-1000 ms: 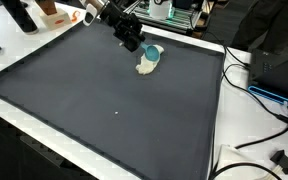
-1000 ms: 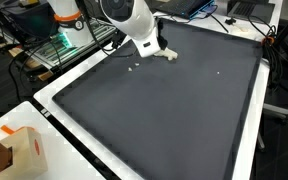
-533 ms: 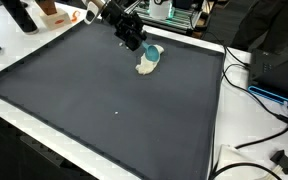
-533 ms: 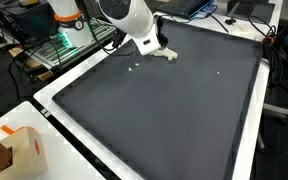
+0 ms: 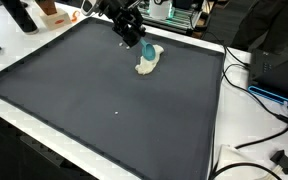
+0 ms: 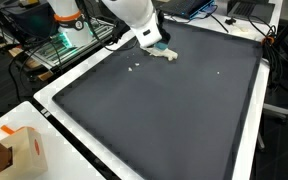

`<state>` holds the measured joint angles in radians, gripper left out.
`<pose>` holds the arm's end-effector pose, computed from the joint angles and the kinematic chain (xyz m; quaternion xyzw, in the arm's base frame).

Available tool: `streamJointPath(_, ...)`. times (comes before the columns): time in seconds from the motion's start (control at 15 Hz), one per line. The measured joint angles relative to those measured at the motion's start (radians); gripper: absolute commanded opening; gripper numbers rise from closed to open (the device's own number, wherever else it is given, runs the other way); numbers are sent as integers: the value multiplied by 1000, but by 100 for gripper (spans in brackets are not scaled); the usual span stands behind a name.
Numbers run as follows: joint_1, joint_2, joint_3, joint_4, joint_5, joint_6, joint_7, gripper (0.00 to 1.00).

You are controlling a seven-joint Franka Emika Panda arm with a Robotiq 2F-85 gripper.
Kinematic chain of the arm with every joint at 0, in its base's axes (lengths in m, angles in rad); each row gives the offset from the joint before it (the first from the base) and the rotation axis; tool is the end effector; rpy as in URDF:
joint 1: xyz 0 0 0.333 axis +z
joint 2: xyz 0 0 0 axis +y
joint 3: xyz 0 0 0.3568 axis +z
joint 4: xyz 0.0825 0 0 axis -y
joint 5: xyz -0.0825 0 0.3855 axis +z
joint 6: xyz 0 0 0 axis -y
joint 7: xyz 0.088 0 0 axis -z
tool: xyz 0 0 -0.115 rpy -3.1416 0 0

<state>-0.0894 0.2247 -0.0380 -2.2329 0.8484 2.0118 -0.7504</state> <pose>0.5169 -0.0158 0.2880 -0.9253 -0.0311 0.0454 0.3752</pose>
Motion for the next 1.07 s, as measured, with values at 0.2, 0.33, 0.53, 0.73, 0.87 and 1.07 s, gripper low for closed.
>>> streamJointPath(0.2,4,-48,2,-4,-10,7,30,25)
streamJointPath(0.33,13,-85,4,-4,-32,8,79,25)
streamJointPath(0.53,33,-148,12,-2,-98,9,199,25)
streamJointPath(0.73,55,-209,24,6,-207,9,355,25)
streamJointPath(0.87,70,-245,35,13,-297,9,469,25)
streamJointPath(1.07,89,-286,54,30,-428,9,618,25)
